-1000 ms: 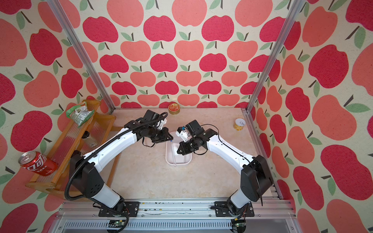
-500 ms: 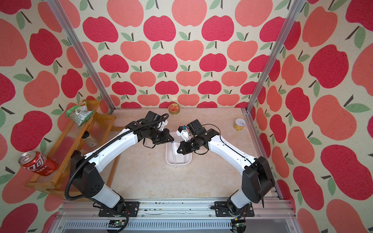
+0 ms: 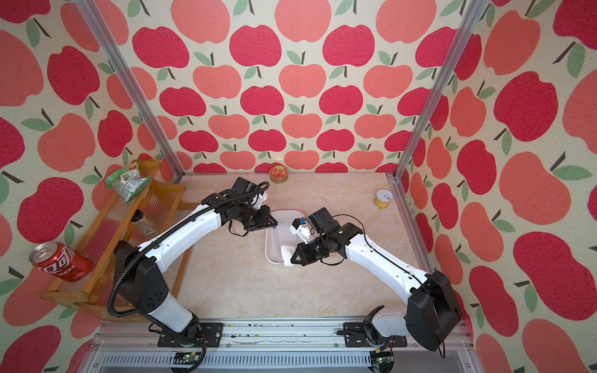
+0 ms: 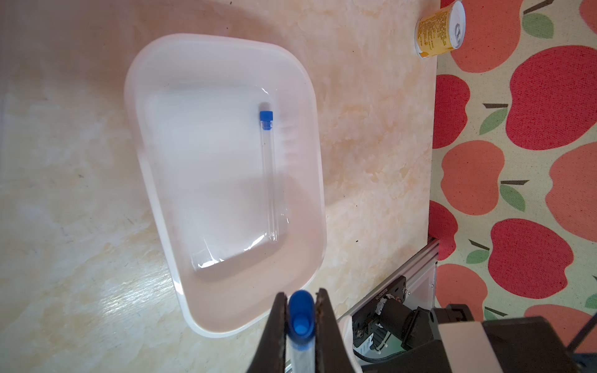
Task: Wipe the exteriors of test tubes
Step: Wipe the dirt from the test tube.
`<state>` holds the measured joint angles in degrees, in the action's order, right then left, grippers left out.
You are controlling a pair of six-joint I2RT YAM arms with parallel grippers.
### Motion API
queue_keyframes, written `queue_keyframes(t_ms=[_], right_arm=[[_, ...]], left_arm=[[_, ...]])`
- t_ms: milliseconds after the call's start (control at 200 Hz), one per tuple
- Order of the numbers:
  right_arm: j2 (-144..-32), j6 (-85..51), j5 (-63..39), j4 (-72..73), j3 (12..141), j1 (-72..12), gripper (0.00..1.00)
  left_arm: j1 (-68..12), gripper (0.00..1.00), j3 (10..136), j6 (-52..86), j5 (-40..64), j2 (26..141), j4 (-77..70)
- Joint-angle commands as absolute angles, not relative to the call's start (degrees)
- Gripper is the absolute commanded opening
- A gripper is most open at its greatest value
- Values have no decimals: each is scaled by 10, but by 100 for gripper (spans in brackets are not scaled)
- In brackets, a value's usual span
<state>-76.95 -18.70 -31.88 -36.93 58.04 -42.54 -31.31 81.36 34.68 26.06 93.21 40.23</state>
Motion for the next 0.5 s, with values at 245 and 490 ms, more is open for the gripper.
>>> queue_keyframes(t_ms=[245, 490], right_arm=[[-800, -185, -301, -363, 607, -422, 0], [-841, -174, -291, -367, 657, -411, 0]], left_arm=[[-318, 6, 820, 351, 269, 936, 392], [-331, 5, 807, 358, 268, 932, 384]])
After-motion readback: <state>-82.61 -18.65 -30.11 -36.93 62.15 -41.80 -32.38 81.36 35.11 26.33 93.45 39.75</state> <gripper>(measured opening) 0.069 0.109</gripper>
